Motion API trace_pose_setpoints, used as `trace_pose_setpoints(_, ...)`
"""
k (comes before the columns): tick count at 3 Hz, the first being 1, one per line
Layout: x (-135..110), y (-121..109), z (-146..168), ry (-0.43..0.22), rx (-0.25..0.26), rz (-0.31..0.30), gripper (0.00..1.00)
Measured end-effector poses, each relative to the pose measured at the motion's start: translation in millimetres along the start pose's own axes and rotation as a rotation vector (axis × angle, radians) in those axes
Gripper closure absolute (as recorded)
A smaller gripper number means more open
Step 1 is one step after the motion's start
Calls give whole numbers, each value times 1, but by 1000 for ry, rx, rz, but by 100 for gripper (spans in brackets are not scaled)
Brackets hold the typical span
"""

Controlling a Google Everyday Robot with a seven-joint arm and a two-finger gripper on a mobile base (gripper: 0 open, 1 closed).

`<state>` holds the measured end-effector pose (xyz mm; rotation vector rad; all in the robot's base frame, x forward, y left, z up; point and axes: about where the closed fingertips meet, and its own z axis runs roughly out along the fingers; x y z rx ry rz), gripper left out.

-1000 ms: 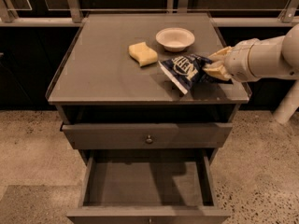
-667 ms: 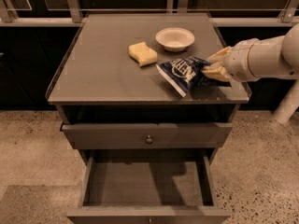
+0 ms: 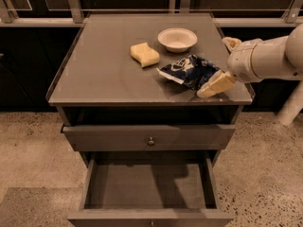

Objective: Pick blue chip bag from middle drawer and place on counter

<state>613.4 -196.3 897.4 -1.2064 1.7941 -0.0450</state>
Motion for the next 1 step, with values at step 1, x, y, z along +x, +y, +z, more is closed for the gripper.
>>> trace_pose_setpoints(1,0,0,0,0,0,0,0)
